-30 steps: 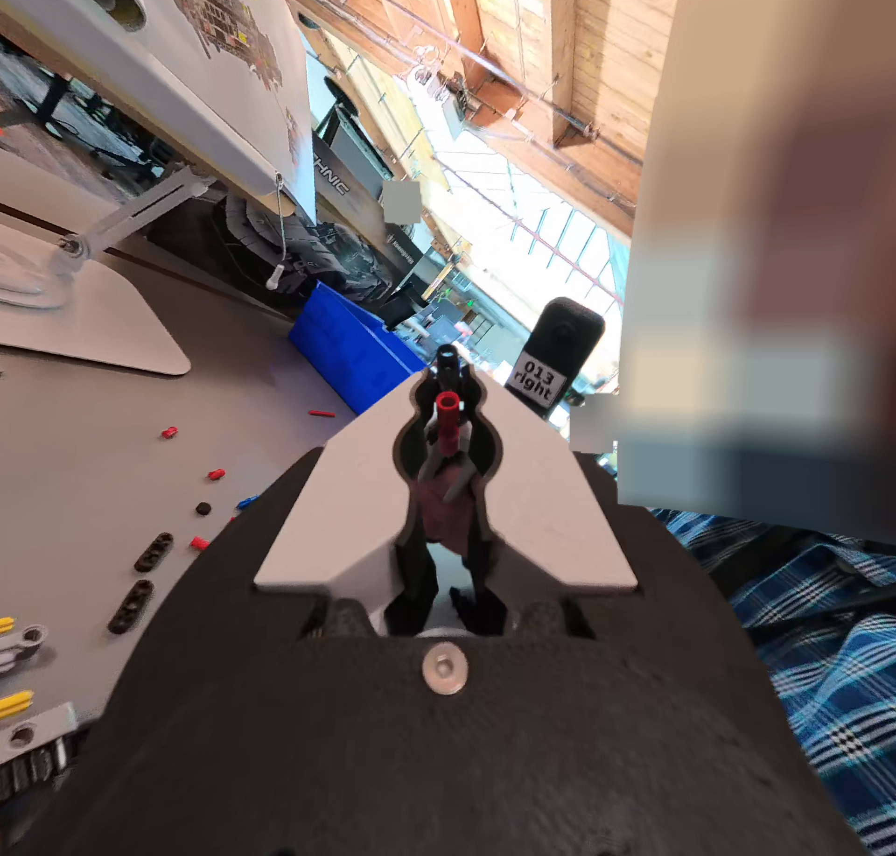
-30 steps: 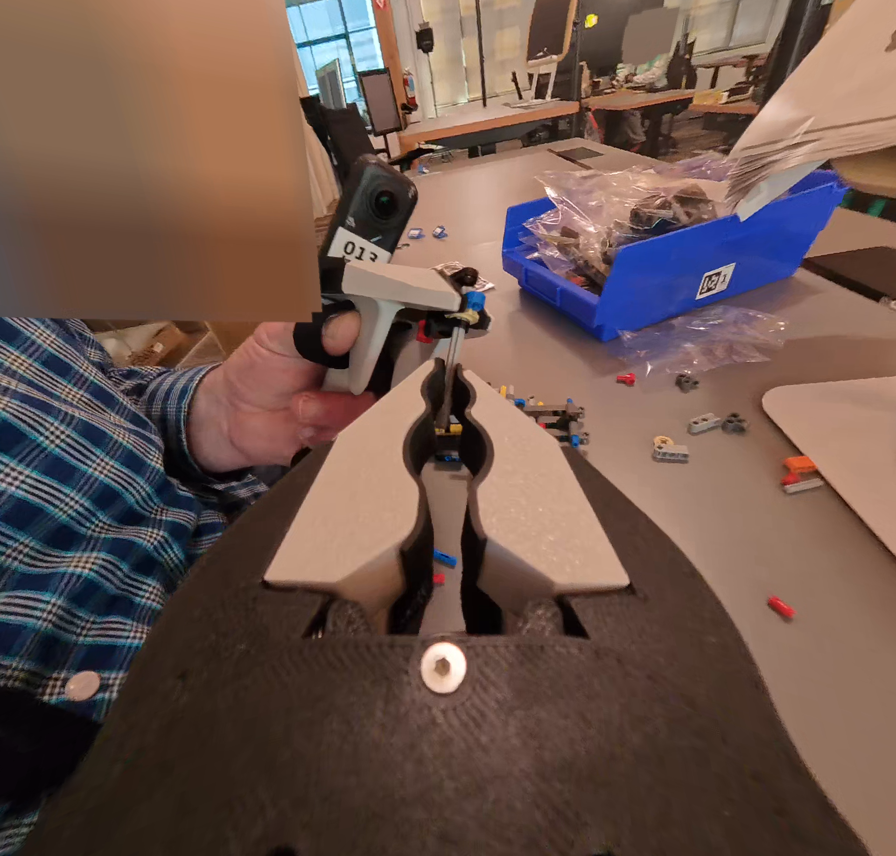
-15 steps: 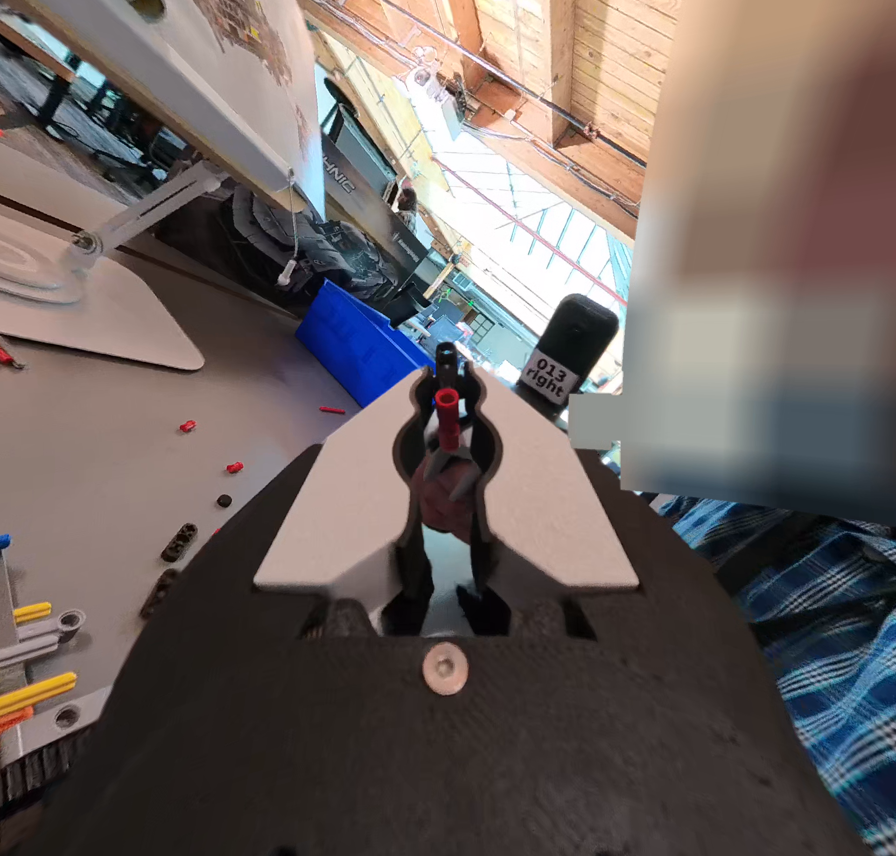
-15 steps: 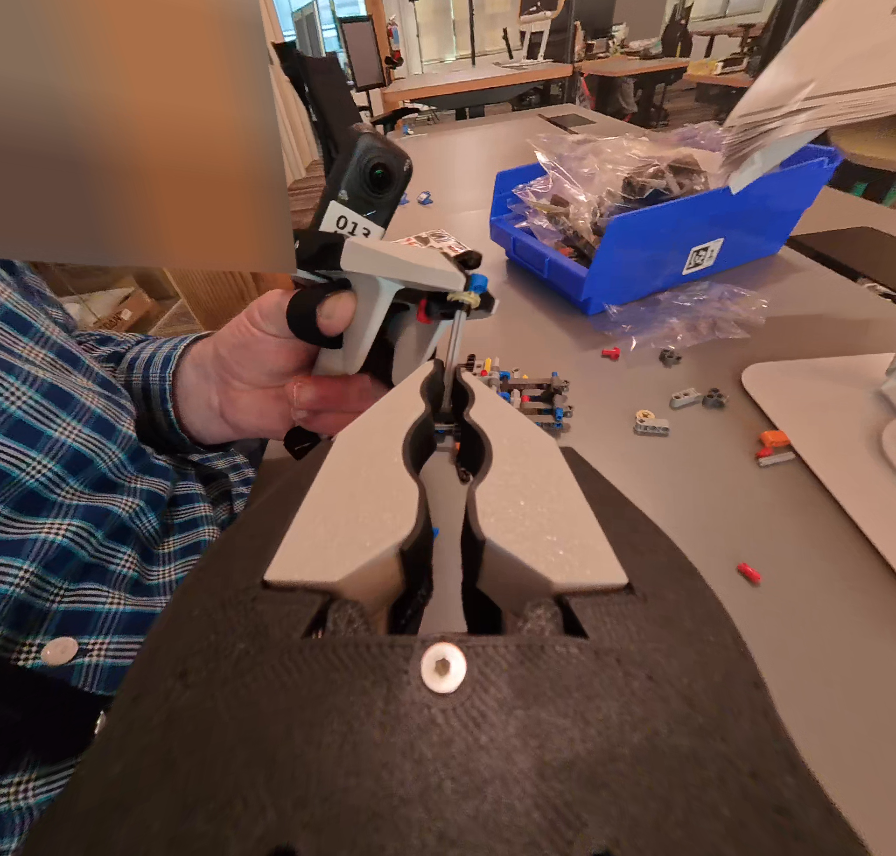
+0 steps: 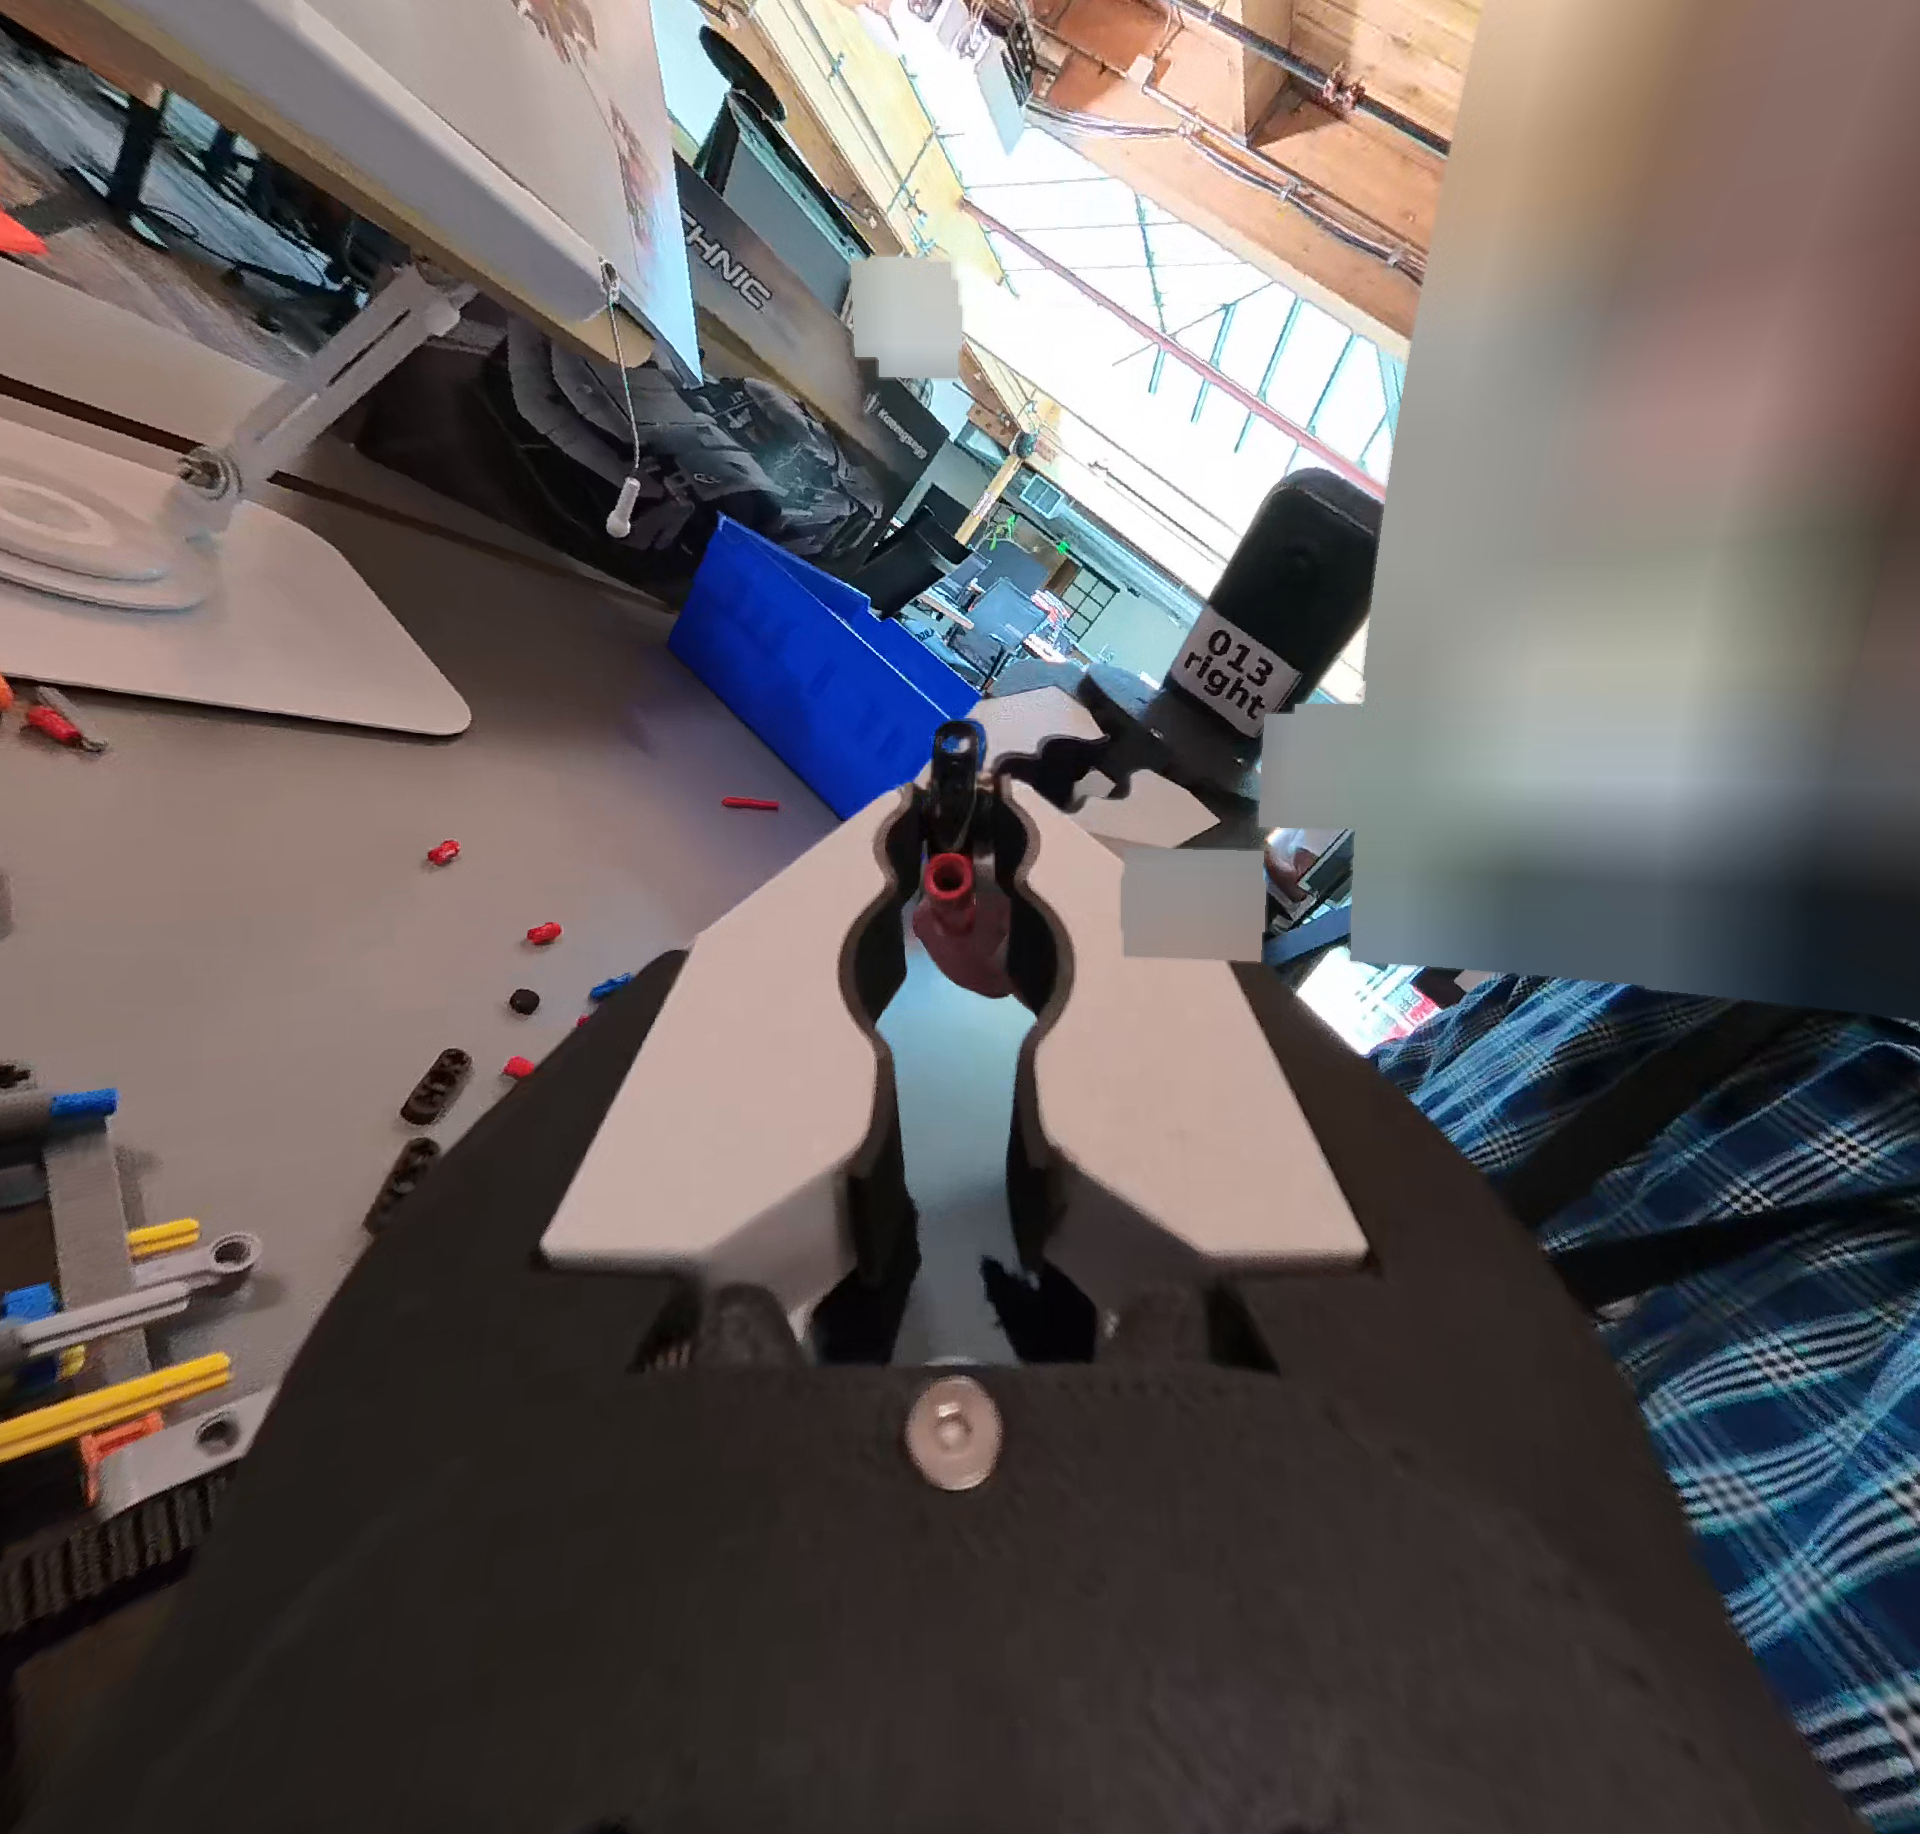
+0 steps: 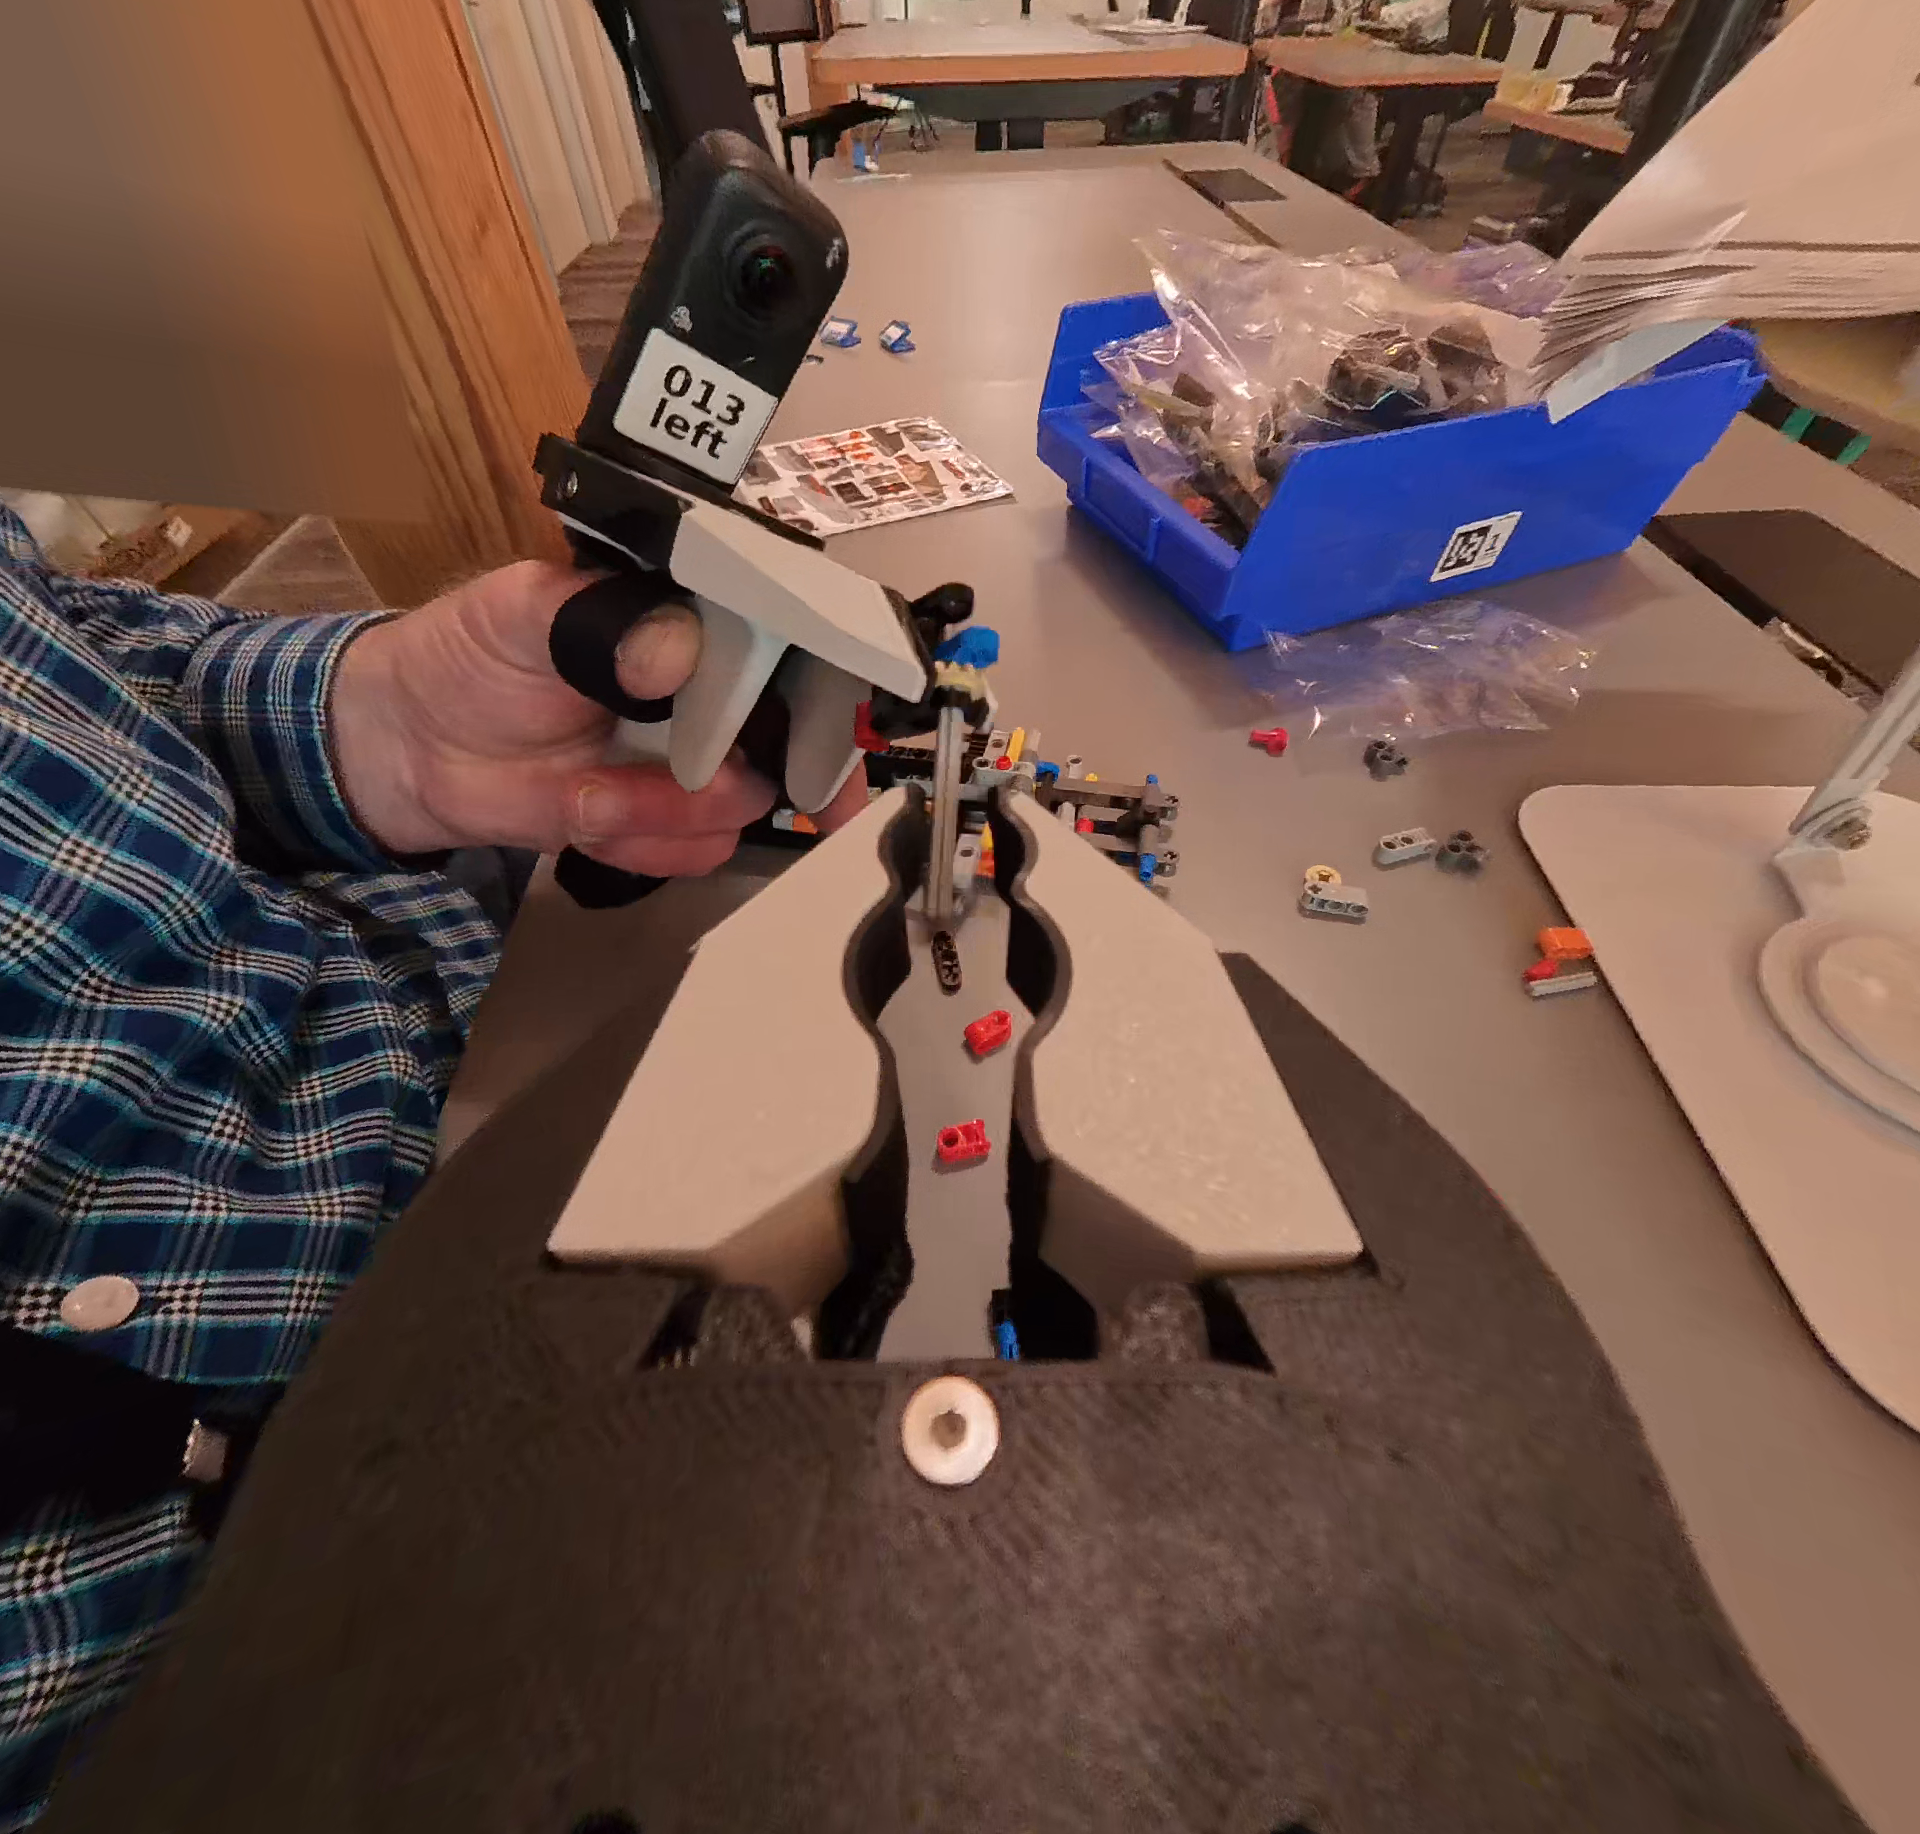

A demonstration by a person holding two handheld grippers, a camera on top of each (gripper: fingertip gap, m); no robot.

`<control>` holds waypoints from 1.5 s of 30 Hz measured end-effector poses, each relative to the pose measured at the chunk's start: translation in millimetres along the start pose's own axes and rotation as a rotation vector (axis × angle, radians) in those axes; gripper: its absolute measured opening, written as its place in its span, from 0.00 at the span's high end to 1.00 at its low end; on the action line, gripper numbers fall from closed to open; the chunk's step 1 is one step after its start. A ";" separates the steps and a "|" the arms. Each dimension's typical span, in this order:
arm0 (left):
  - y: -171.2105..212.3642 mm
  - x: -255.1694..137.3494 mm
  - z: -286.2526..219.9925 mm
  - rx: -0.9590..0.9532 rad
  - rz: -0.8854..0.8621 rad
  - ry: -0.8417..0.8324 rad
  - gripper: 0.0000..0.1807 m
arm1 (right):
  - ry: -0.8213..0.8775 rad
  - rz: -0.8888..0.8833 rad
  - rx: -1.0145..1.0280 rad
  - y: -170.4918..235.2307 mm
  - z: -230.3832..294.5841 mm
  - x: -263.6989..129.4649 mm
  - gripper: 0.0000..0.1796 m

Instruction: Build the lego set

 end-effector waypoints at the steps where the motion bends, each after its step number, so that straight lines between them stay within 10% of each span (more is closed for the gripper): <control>1: 0.4 1.5 -2.4 0.013 0.003 0.001 0.94 | -0.002 0.008 -0.011 -1.8 1.7 1.7 0.94; 22: -2.4 7.2 -16.3 0.082 0.006 -0.042 0.95 | 0.167 0.082 -0.200 -12.2 13.4 1.8 1.00; 45: -16.9 8.2 -20.1 0.040 -0.013 0.035 0.96 | -0.232 -0.433 0.385 -9.2 11.1 3.7 0.99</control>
Point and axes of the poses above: each gripper's, where its closed fingertips meet, x out along the fingers, y out of its underside, z = x × y across the jaws, the point moved 5 cm from there along -x, back along the fingers, and after that the axes turned 9 degrees about -y, right-handed, at the moved point
